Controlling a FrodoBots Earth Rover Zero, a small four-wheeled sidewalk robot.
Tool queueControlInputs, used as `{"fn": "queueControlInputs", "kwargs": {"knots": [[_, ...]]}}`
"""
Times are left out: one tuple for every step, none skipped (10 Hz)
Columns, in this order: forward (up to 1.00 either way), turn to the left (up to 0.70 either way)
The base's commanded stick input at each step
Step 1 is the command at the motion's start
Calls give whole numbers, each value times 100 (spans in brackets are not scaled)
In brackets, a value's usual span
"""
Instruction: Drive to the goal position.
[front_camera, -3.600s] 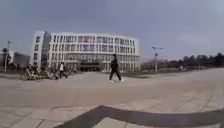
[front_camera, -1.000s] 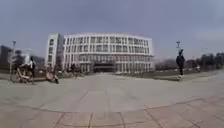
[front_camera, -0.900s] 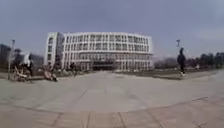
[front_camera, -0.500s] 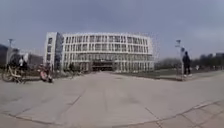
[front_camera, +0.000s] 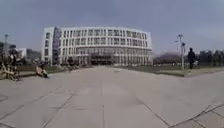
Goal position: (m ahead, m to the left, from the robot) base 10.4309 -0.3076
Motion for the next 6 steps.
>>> {"fn": "queueControlInputs", "kwargs": {"knots": [[85, 0], [85, 0], [85, 0], [85, 0], [85, 0], [85, 0]]}}
